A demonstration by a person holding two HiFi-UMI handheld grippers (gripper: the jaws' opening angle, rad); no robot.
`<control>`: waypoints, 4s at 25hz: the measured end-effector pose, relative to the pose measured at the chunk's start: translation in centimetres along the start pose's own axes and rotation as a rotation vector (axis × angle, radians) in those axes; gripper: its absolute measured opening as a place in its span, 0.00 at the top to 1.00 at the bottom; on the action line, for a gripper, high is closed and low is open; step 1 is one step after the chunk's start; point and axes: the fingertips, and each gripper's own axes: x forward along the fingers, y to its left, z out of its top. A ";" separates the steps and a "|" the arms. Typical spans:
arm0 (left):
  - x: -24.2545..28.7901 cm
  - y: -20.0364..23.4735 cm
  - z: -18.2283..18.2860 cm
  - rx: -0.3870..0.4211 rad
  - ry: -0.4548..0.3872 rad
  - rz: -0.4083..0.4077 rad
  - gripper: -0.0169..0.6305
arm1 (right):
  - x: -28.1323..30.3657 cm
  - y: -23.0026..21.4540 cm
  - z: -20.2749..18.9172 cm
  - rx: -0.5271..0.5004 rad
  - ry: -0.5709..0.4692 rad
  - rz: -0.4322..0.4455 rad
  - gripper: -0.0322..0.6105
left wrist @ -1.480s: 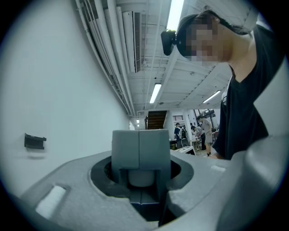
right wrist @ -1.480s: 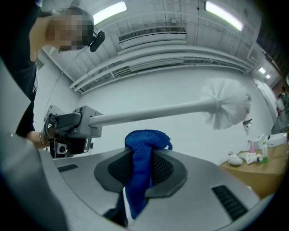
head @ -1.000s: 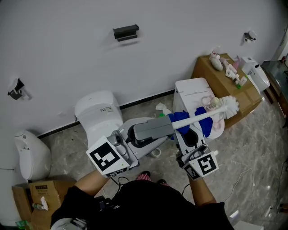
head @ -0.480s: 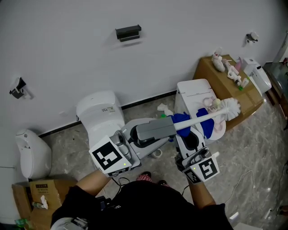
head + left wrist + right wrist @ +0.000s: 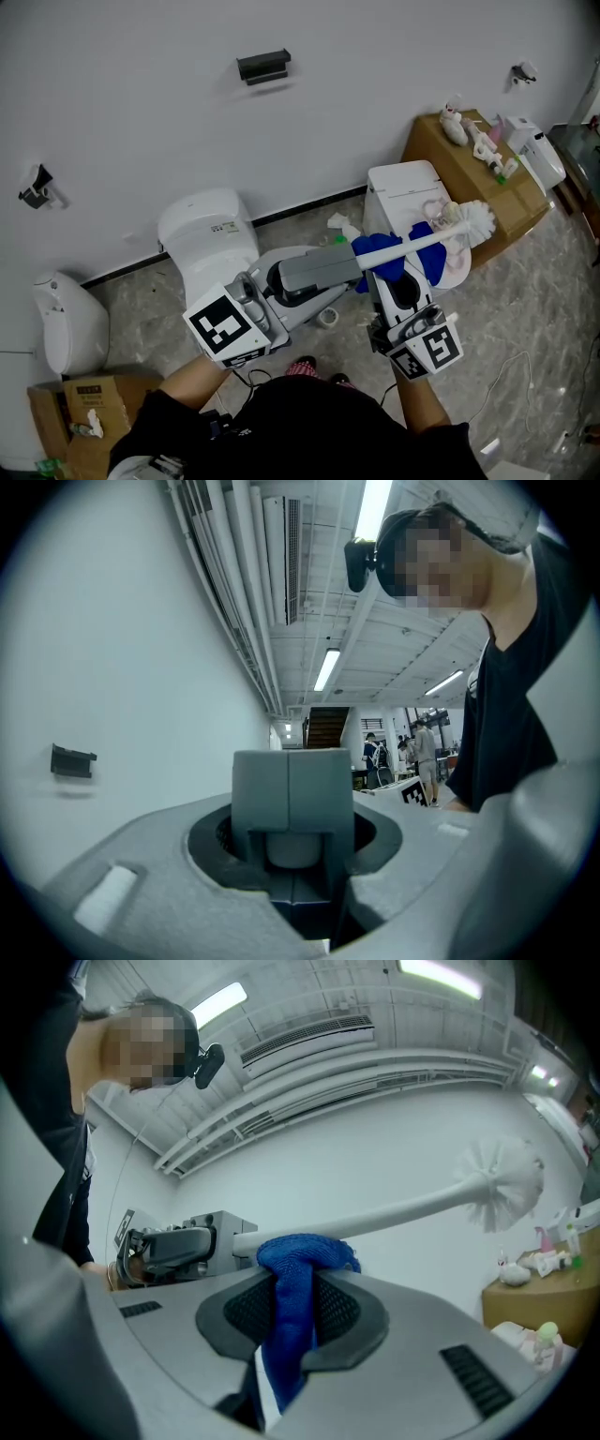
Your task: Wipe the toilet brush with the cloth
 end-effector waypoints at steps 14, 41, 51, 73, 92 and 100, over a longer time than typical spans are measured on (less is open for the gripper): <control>0.0 0.1 -0.3 -0.006 0.001 -0.004 0.73 | -0.6 -1.8 0.1 -0.007 0.002 -0.054 0.83; -0.2 0.2 -0.2 -0.007 -0.013 -0.018 0.73 | -3.1 -8.0 2.1 -0.074 -0.014 -0.217 0.83; -0.5 0.1 0.0 -0.007 -0.016 -0.037 0.73 | -4.4 -10.2 2.8 -0.075 -0.015 -0.284 0.83; 0.0 0.7 -0.4 0.003 0.000 -0.033 0.73 | -3.5 -7.7 1.2 -0.078 0.043 -0.242 0.83; -0.1 2.2 -1.4 0.006 0.041 -0.053 0.73 | -2.7 -6.3 -0.2 -0.071 0.098 -0.191 0.83; 0.2 1.9 -1.9 -0.005 0.052 -0.041 0.73 | -3.5 -6.5 -0.1 -0.076 0.116 -0.181 0.83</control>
